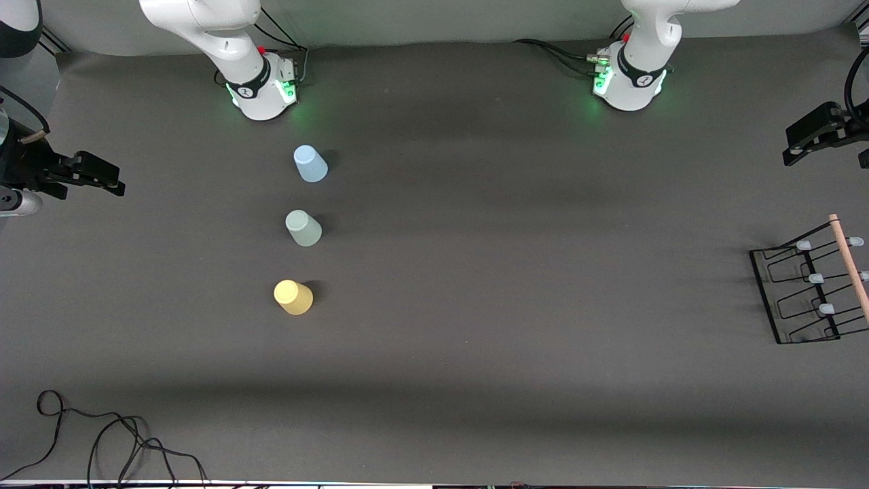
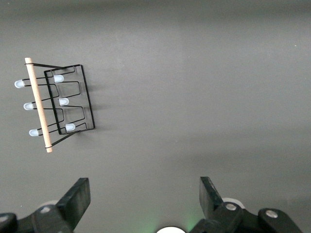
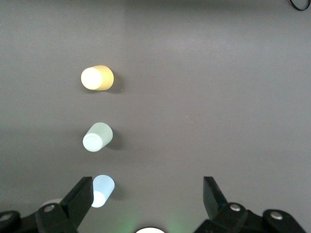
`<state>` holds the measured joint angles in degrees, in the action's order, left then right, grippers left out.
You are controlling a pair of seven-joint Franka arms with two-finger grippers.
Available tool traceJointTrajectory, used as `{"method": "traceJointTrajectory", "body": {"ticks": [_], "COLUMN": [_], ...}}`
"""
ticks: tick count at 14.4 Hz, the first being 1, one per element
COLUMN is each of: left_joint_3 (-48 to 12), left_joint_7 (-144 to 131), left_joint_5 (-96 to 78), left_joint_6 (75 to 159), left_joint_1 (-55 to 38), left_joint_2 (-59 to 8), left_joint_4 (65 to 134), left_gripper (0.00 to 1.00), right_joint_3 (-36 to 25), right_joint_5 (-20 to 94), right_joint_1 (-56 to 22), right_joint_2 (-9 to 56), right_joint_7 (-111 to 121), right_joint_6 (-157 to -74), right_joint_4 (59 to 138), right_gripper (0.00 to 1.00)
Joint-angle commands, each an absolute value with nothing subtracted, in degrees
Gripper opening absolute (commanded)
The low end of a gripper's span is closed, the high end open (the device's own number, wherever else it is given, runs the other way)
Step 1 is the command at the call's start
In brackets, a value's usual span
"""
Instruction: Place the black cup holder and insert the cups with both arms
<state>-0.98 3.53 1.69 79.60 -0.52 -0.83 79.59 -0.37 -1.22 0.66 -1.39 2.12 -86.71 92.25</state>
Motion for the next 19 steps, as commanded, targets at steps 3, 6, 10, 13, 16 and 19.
{"method": "traceJointTrajectory", "body": {"ticks": [3,6,10,13,16,19], "left_joint_3": [-0.6,-0.5,-0.1,0.1,0.1,0.2], "left_joint_7": [2.6,2.6,2.9,4.0,8.3,16.9], "left_joint_5": [1.4,1.4,1.4,1.9,2.2,2.5], "left_joint_6": [80.5,80.5,80.4,80.7,81.7,90.1], "left_joint_1": [-1.4,-1.1,-1.0,3.7,10.7,18.0], "left_joint_2": [-0.4,-0.4,-0.5,-3.4,-9.1,-14.9], "left_joint_4": [80.9,80.9,80.8,80.2,78.1,78.1], "left_gripper": [1.00,1.00,1.00,1.00,1.00,1.00], "right_joint_3": [-0.3,-0.4,-0.5,-0.6,-0.7,-0.6], "right_joint_5": [-1.8,-1.8,-1.8,-1.8,-1.8,-1.8], "right_joint_1": [0.6,0.6,0.6,0.7,0.7,0.7], "right_joint_2": [-1.1,-1.1,-1.1,-1.1,-1.1,-1.1], "right_joint_7": [2.9,2.9,3.0,3.1,3.1,3.2], "right_joint_6": [-86.5,-86.4,-86.5,-86.4,-86.4,-86.4], "right_joint_4": [91.6,91.7,91.7,91.8,91.8,91.9], "right_gripper": [1.00,1.00,1.00,1.00,1.00,1.00]}}
